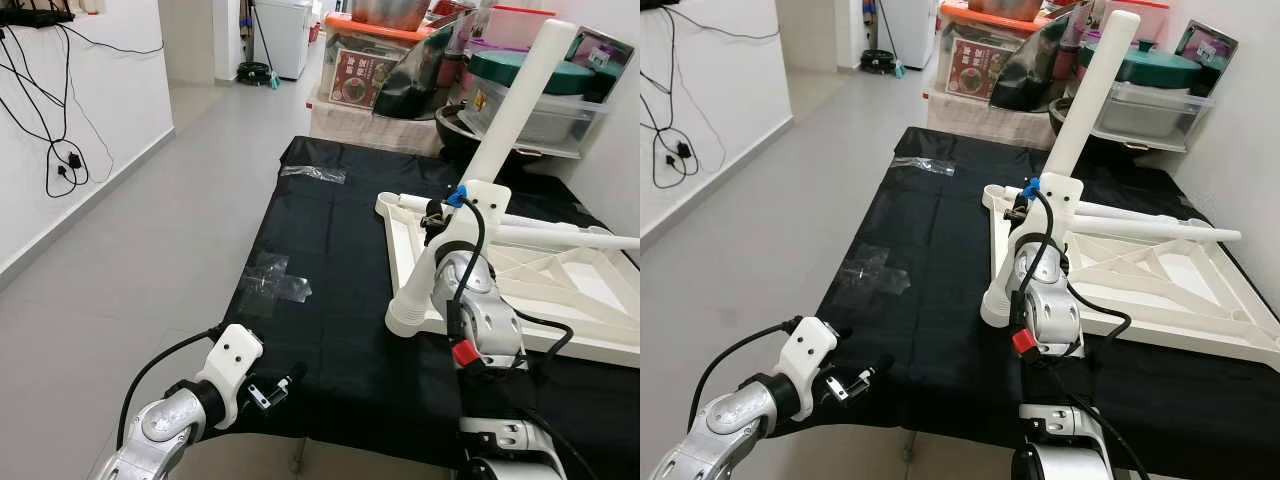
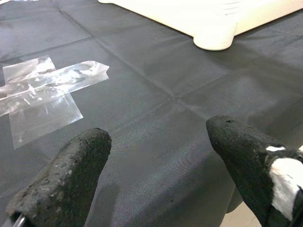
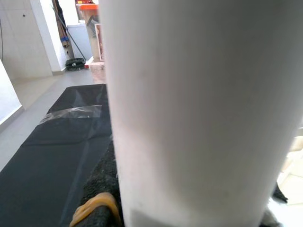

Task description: Building children table

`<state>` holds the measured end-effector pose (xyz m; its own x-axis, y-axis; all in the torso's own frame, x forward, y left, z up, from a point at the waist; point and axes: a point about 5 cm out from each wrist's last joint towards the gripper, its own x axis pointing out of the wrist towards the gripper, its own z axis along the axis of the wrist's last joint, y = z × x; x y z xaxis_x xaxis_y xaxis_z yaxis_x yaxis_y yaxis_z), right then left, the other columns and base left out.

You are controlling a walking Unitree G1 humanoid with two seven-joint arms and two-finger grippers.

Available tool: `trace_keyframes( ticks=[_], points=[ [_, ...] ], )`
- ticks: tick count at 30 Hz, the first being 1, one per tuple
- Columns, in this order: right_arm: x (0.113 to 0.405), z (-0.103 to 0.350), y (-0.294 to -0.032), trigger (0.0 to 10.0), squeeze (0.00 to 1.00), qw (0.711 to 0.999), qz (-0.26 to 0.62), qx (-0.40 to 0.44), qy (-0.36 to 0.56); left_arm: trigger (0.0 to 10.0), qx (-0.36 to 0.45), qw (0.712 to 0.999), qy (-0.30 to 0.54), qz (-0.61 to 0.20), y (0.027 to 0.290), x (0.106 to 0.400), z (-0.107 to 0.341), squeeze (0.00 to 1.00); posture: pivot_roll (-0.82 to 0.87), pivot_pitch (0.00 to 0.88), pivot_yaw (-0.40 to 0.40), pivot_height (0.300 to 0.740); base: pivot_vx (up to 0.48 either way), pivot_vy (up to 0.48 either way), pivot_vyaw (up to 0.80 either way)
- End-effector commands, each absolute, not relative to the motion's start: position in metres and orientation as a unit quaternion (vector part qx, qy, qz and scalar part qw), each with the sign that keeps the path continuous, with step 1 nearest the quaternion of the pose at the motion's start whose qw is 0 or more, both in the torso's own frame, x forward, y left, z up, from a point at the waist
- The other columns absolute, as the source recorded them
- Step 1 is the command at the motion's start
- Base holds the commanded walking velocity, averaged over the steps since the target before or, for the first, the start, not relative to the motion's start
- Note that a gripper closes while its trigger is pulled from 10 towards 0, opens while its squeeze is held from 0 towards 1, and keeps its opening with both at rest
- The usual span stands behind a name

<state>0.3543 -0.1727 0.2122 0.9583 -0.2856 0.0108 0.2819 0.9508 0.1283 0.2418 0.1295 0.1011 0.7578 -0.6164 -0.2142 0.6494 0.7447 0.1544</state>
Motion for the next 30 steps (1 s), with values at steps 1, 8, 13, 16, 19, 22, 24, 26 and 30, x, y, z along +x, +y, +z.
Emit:
trace_keyframes(
  ticks=[1, 8, 13, 16, 19, 22, 24, 26, 30],
  points=[
    [0.352, 0.198, -0.182, 10.0, 0.0, 0.984, -0.167, 0.052, 0.013, 10.0, 0.117, 0.928, 0.08, -0.346, 0.128, 0.243, 0.098, 0.0, 0.04, 0.0, -0.111, 0.74, 0.0, 0.0, 0.0],
    [0.352, 0.202, -0.181, 10.0, 0.0, 0.985, -0.164, 0.047, 0.005, 10.0, 0.117, 0.927, 0.079, -0.347, 0.128, 0.244, 0.098, 0.0, 0.03, 0.0, -0.107, 0.74, 0.0, 0.0, 0.0],
    [0.351, 0.208, -0.179, 10.0, 0.0, 0.986, -0.161, 0.043, -0.006, 10.0, 0.117, 0.926, 0.079, -0.349, 0.127, 0.243, 0.098, 0.0, 0.03, 0.0, -0.105, 0.74, 0.0, 0.0, 0.0],
    [0.351, 0.211, -0.179, 10.0, 0.0, 0.986, -0.159, 0.041, -0.011, 10.0, 0.116, 0.926, 0.079, -0.349, 0.127, 0.243, 0.098, 0.0, 0.03, 0.0, -0.105, 0.74, 0.0, 0.0, 0.0],
    [0.35, 0.213, -0.178, 10.0, 0.0, 0.987, -0.157, 0.038, -0.015, 10.0, 0.116, 0.926, 0.079, -0.349, 0.127, 0.243, 0.098, 0.0, 0.03, 0.0, -0.105, 0.74, 0.0, 0.0, 0.0],
    [0.35, 0.216, -0.177, 10.0, 0.0, 0.987, -0.154, 0.034, -0.017, 10.0, 0.116, 0.926, 0.079, -0.35, 0.127, 0.243, 0.098, 0.0, 0.03, 0.0, -0.105, 0.74, 0.0, 0.0, 0.0],
    [0.35, 0.216, -0.176, 10.0, 0.0, 0.987, -0.153, 0.034, -0.017, 10.0, 0.116, 0.926, 0.079, -0.35, 0.127, 0.243, 0.097, 0.0, 0.03, 0.0, -0.105, 0.74, 0.0, 0.0, 0.0],
    [0.35, 0.217, -0.176, 10.0, 0.0, 0.988, -0.152, 0.033, -0.017, 10.0, 0.116, 0.926, 0.079, -0.351, 0.126, 0.243, 0.097, 0.0, 0.03, 0.0, -0.105, 0.74, 0.0, 0.0, 0.0],
    [0.351, 0.219, -0.177, 10.0, 0.0, 0.988, -0.151, 0.035, -0.017, 10.0, 0.115, 0.926, 0.079, -0.352, 0.126, 0.243, 0.097, 0.0, 0.03, 0.0, -0.105, 0.74, 0.0, 0.0, 0.0]
  ],
)
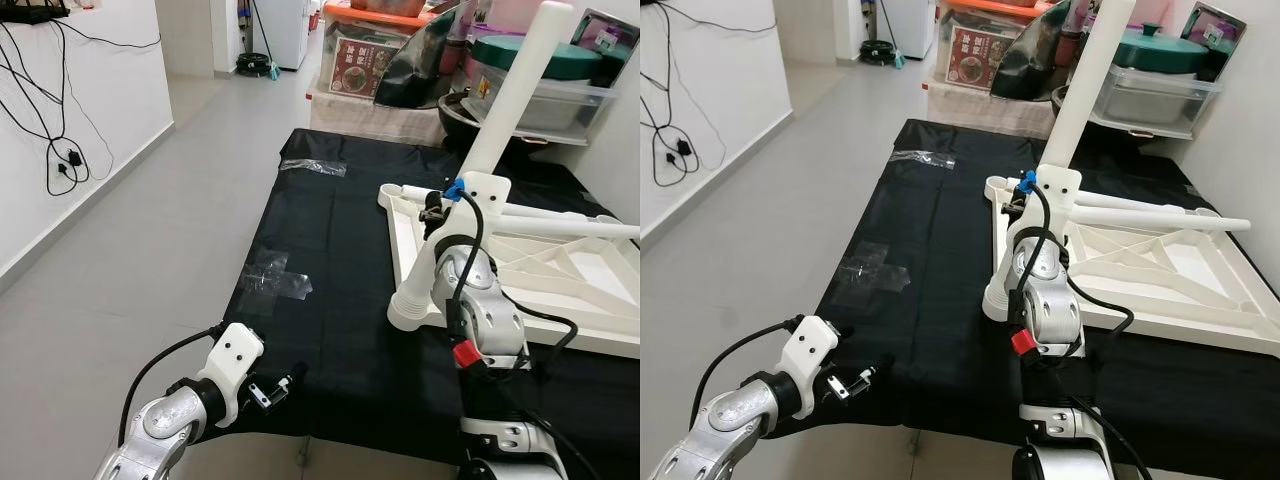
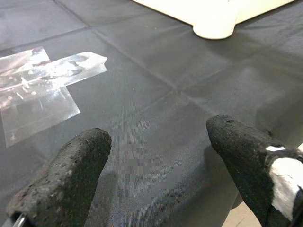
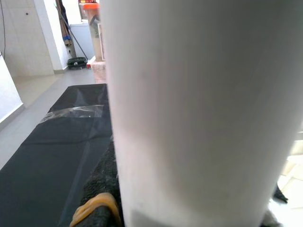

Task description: Building children table

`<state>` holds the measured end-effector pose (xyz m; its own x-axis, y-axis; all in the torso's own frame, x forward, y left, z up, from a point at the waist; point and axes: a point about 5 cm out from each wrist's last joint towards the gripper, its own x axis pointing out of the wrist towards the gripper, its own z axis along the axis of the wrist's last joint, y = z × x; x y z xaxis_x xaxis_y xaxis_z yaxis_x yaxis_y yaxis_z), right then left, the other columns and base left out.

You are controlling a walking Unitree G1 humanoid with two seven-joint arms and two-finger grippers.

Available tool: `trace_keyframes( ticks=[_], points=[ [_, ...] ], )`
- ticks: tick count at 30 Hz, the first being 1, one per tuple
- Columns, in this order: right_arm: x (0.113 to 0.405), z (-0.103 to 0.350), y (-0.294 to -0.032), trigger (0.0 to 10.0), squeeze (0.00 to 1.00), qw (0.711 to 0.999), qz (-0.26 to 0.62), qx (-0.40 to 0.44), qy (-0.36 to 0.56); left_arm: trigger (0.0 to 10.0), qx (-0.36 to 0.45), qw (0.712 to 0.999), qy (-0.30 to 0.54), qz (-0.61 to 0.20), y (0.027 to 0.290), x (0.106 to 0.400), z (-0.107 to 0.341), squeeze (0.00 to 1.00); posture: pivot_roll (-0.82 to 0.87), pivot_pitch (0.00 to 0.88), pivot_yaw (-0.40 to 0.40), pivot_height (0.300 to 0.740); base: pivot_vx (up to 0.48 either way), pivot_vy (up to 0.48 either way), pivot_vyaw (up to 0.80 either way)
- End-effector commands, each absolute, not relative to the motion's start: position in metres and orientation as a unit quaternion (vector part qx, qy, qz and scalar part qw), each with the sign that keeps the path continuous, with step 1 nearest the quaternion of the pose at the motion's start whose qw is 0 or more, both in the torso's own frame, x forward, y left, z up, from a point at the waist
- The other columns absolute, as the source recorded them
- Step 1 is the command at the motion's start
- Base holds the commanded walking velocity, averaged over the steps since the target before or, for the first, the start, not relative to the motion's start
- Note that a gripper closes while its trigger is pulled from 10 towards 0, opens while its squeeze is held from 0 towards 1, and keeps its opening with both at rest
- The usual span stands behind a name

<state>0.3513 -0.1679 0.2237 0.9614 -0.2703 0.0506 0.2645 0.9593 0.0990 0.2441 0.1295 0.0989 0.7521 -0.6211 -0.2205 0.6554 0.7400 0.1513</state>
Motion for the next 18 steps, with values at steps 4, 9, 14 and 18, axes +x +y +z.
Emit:
trace_keyframes(
  ticks=[4, 9, 14, 18],
  points=[
    [0.351, 0.2218, -0.1777, 10.0, 0.0, 0.987, -0.153, 0.039, -0.019, 10.0, 0.115, 0.925, 0.08, -0.352, 0.1256, 0.2434, 0.0966, 0.0, 0.03, 0.0, -0.103, 0.74, 0.0, 0.0, 0.0],
    [0.3505, 0.224, -0.1769, 10.0, 0.0, 0.987, -0.152, 0.042, -0.021, 10.0, 0.114, 0.925, 0.08, -0.352, 0.1255, 0.2432, 0.0963, 0.0, 0.03, 0.0, -0.106, 0.74, 0.0, 0.0, 0.0],
    [0.3509, 0.226, -0.176, 10.0, 0.0, 0.988, -0.15, 0.043, -0.022, 10.0, 0.114, 0.926, 0.081, -0.351, 0.1257, 0.243, 0.096, 0.0, 0.03, 0.0, -0.108, 0.74, 0.0, 0.0, 0.0],
    [0.351, 0.2264, -0.1761, 10.0, 0.0, 0.988, -0.149, 0.043, -0.022, 10.0, 0.114, 0.926, 0.081, -0.351, 0.1258, 0.243, 0.0957, 0.0, 0.03, 0.0, -0.108, 0.74, 0.0, 0.0, 0.0]
  ],
)
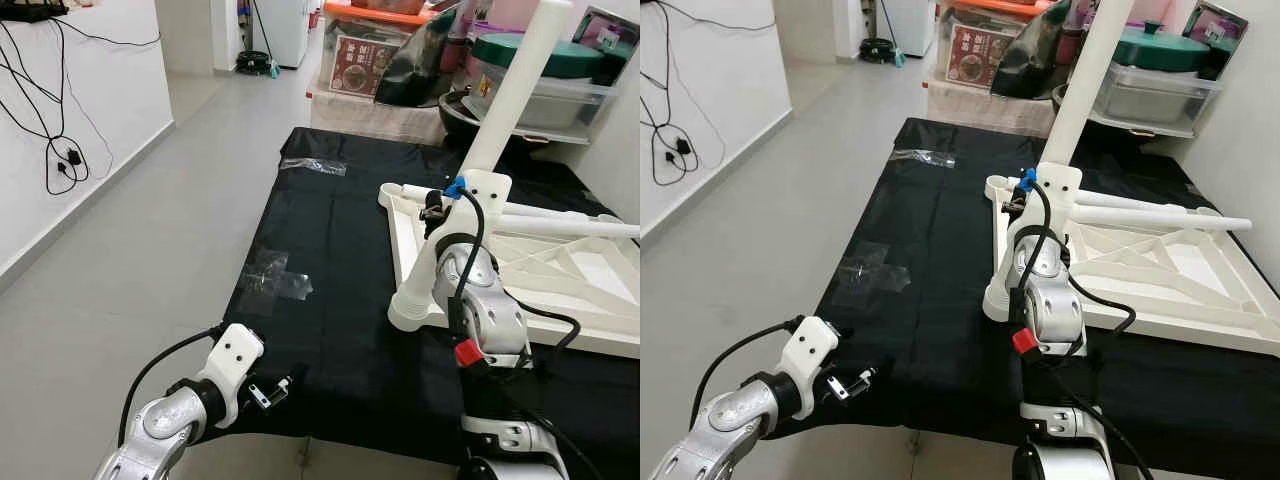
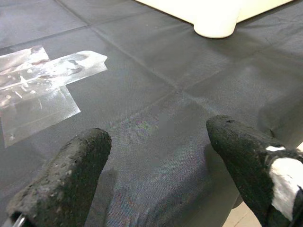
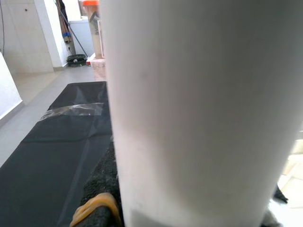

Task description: Building children table

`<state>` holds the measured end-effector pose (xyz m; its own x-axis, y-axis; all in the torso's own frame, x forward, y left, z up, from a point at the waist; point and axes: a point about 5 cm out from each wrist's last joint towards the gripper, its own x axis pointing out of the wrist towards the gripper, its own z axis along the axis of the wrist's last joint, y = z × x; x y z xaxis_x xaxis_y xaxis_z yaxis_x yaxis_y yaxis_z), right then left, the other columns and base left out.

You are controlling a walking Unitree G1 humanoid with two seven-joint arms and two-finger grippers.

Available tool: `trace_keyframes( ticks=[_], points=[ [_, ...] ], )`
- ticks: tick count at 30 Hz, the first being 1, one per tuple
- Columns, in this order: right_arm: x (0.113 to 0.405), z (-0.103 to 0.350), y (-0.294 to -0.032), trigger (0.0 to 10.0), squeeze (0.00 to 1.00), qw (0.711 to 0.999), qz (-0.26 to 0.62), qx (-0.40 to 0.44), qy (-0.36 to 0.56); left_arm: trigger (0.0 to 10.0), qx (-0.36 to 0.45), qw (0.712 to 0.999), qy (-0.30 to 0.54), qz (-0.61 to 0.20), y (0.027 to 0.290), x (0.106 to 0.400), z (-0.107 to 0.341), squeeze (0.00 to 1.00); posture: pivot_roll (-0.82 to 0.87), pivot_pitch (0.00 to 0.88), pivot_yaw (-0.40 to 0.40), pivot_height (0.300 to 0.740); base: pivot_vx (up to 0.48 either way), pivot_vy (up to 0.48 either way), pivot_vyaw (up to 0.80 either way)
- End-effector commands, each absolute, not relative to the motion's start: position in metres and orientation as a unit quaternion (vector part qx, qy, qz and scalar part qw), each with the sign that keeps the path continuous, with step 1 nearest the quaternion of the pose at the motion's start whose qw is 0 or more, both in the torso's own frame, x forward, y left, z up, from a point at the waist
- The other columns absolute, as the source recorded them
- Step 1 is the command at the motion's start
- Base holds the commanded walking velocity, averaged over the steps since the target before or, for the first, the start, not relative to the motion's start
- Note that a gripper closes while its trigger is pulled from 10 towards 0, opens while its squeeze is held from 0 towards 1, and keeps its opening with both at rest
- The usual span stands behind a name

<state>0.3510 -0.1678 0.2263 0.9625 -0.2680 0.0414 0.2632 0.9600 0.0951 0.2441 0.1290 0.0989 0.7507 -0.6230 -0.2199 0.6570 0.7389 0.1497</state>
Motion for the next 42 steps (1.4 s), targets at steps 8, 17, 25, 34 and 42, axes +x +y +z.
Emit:
trace_keyframes(
  ticks=[8, 17, 25, 34, 42],
  points=[
    [0.35, 0.227, -0.175, 10.0, 0.0, 0.988, -0.148, 0.046, -0.021, 10.0, 0.114, 0.926, 0.081, -0.352, 0.126, 0.243, 0.096, 0.0, 0.03, 0.0, -0.107, 0.74, 0.0, 0.0, 0.0],
    [0.351, 0.228, -0.176, 10.0, 0.0, 0.987, -0.15, 0.048, -0.025, 10.0, 0.114, 0.925, 0.081, -0.353, 0.125, 0.243, 0.096, 0.0, 0.03, 0.0, -0.105, 0.74, 0.0, 0.0, 0.0],
    [0.35, 0.232, -0.176, 10.0, 0.0, 0.986, -0.155, 0.053, -0.033, 10.0, 0.115, 0.925, 0.081, -0.353, 0.125, 0.243, 0.096, 0.0, 0.03, 0.0, -0.105, 0.74, 0.0, 0.0, 0.0],
    [0.348, 0.238, -0.176, 10.0, 1.0, 0.984, -0.16, 0.056, -0.051, 10.0, 0.115, 0.924, 0.081, -0.355, 0.125, 0.244, 0.096, 0.0, 0.03, 0.0, -0.101, 0.74, 0.0, 0.0, 0.0],
    [0.342, 0.243, -0.173, 10.0, 1.0, 0.982, -0.159, 0.064, -0.073, 10.0, 0.115, 0.924, 0.083, -0.356, 0.125, 0.244, 0.095, 0.0, 0.02, 0.0, -0.095, 0.74, 0.0, 0.0, 0.0]
  ],
)
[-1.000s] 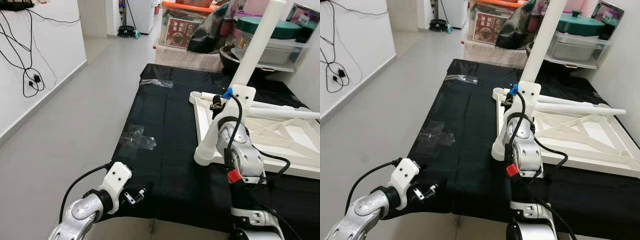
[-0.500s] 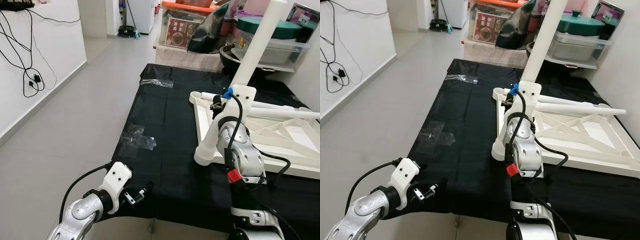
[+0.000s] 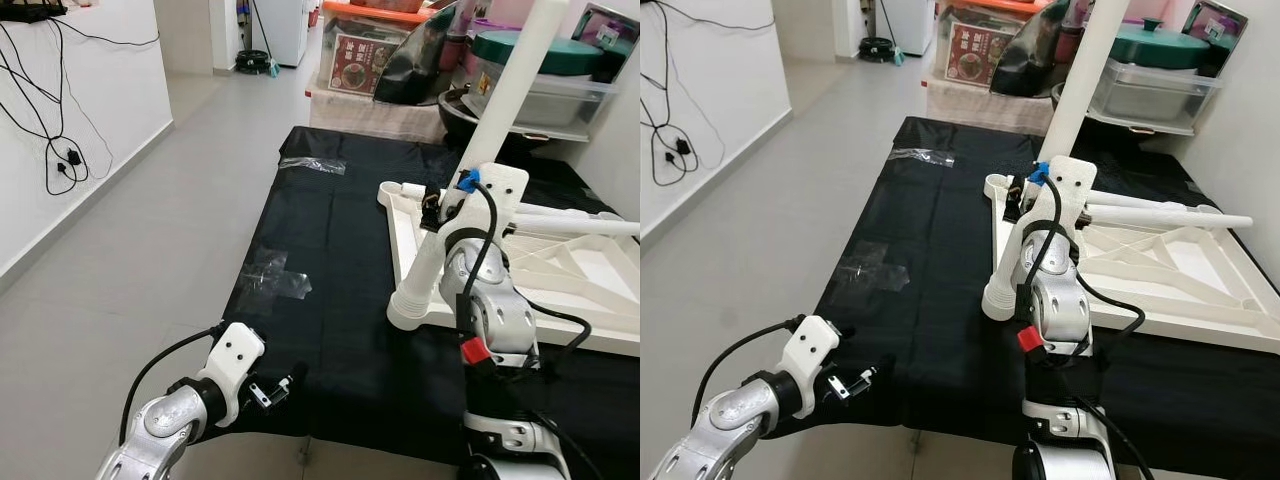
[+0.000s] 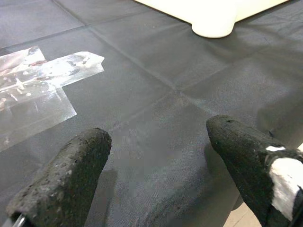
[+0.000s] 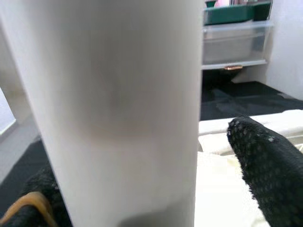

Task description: Building children table

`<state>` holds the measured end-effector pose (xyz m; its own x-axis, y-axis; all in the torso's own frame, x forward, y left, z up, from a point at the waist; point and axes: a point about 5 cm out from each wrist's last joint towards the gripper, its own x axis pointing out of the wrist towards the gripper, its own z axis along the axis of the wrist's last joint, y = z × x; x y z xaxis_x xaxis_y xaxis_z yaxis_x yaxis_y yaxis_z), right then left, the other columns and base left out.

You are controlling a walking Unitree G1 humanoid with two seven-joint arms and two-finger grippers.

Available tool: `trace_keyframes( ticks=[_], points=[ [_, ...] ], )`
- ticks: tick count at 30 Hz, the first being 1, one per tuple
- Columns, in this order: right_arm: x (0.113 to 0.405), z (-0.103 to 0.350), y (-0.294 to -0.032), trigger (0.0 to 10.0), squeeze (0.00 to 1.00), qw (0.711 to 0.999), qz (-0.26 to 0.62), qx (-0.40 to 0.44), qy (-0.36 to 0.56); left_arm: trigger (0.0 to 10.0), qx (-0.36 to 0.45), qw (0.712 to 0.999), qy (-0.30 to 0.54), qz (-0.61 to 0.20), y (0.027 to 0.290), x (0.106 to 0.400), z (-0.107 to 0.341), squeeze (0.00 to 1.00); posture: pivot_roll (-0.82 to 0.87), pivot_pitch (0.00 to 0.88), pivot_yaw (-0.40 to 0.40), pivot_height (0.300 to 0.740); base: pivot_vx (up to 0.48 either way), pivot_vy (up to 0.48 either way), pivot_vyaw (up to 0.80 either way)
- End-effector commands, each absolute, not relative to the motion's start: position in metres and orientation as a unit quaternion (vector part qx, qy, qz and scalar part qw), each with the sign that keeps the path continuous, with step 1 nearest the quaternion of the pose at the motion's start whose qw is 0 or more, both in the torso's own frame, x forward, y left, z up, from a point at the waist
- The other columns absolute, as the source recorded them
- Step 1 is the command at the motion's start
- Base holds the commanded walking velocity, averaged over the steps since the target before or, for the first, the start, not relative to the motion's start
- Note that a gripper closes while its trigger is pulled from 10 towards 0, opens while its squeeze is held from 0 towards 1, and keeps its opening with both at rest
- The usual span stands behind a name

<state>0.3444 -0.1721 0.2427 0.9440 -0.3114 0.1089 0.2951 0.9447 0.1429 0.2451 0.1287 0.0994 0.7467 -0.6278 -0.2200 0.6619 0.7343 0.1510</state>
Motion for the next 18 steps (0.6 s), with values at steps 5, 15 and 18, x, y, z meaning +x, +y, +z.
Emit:
trace_keyframes(
  ticks=[5, 15, 18],
  points=[
    [0.3388, 0.2438, -0.172, 10.0, 1.0, 0.982, -0.157, 0.069, -0.08, 10.0, 0.115, 0.923, 0.083, -0.357, 0.125, 0.2447, 0.0951, 0.0, 0.02, 0.0, -0.093, 0.74, 0.0, 0.0, 0.0],
    [0.3387, 0.248, -0.1747, 10.0, 1.0, 0.984, -0.14, 0.07, -0.089, 10.0, 0.115, 0.922, 0.082, -0.361, 0.1245, 0.2464, 0.0944, 0.0, 0.02, 0.0, -0.089, 0.74, 0.0, 0.0, 0.0],
    [0.3402, 0.2492, -0.1751, 10.0, 0.0, 0.985, -0.128, 0.073, -0.09, 10.0, 0.115, 0.922, 0.082, -0.361, 0.1246, 0.2466, 0.0944, 0.0, 0.02, 0.0, -0.089, 0.74, 0.0, 0.0, 0.0]
  ],
)
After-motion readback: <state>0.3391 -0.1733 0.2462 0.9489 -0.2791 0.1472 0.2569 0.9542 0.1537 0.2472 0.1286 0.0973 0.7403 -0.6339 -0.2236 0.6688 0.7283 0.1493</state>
